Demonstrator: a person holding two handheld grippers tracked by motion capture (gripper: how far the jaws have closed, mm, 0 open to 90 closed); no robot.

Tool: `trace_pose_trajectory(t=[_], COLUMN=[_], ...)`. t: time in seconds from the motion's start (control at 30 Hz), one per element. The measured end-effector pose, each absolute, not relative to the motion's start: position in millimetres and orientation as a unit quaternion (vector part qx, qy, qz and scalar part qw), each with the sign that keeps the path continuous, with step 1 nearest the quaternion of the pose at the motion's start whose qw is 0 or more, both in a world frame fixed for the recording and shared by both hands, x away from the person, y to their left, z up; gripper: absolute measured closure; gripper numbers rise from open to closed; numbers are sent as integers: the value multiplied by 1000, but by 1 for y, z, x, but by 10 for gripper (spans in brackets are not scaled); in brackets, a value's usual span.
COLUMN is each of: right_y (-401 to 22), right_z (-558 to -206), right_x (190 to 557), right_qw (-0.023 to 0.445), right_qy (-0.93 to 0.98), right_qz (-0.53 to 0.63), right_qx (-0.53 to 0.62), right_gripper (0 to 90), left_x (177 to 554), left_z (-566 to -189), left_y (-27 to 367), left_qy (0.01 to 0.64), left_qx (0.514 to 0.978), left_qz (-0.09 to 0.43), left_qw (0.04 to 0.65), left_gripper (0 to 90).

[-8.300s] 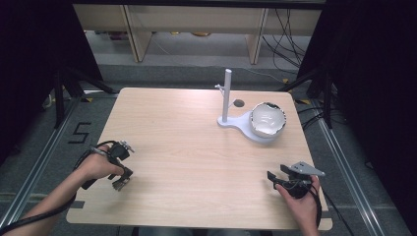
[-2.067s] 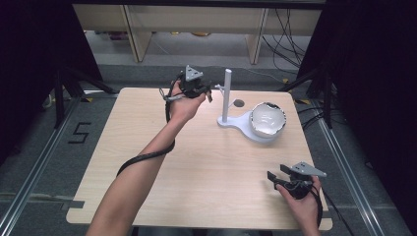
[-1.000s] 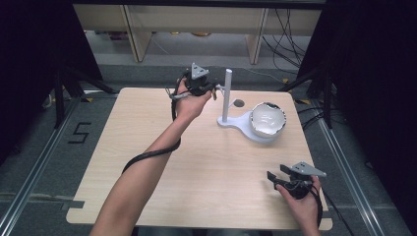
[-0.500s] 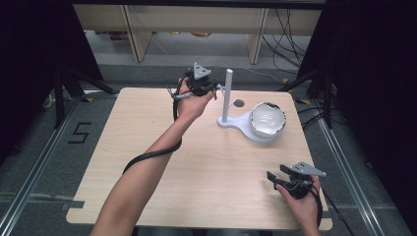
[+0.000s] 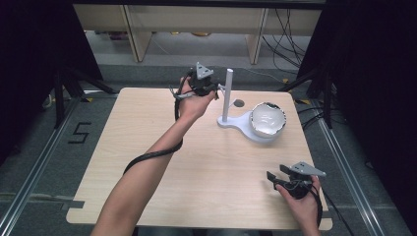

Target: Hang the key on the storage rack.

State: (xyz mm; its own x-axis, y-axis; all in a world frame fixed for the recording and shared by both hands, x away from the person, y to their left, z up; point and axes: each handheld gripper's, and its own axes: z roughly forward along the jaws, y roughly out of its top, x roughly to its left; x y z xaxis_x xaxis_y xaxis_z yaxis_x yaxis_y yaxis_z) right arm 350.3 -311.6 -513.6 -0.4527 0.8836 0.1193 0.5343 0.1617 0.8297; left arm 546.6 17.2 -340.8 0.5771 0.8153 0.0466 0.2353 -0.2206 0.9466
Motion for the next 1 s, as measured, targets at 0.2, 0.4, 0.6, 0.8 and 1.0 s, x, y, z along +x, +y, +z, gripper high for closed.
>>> trace_pose_trajectory(t=[0.2, 0.4, 0.6, 0.8, 1.0], right_y=[-311, -311, -314, -315, -314], right_z=[-513, -513, -514, -514, -514], right_x=[350, 350, 352, 352, 352], right_qw=[199, 199, 215, 212, 216], right_qy=[735, 735, 742, 743, 742], right_qz=[430, 429, 428, 430, 429], right_qx=[485, 486, 469, 467, 468], right_gripper=[362, 362, 362, 361, 361], left_x=[545, 547, 550, 551, 546], left_z=[-340, -340, -342, -342, -337], left_y=[15, 15, 9, 9, 8], left_qy=[357, 359, 352, 349, 342], left_qx=[730, 728, 731, 728, 723], left_qz=[292, 293, 299, 301, 302], left_qw=[504, 506, 503, 507, 519], left_gripper=[882, 881, 882, 884, 842])
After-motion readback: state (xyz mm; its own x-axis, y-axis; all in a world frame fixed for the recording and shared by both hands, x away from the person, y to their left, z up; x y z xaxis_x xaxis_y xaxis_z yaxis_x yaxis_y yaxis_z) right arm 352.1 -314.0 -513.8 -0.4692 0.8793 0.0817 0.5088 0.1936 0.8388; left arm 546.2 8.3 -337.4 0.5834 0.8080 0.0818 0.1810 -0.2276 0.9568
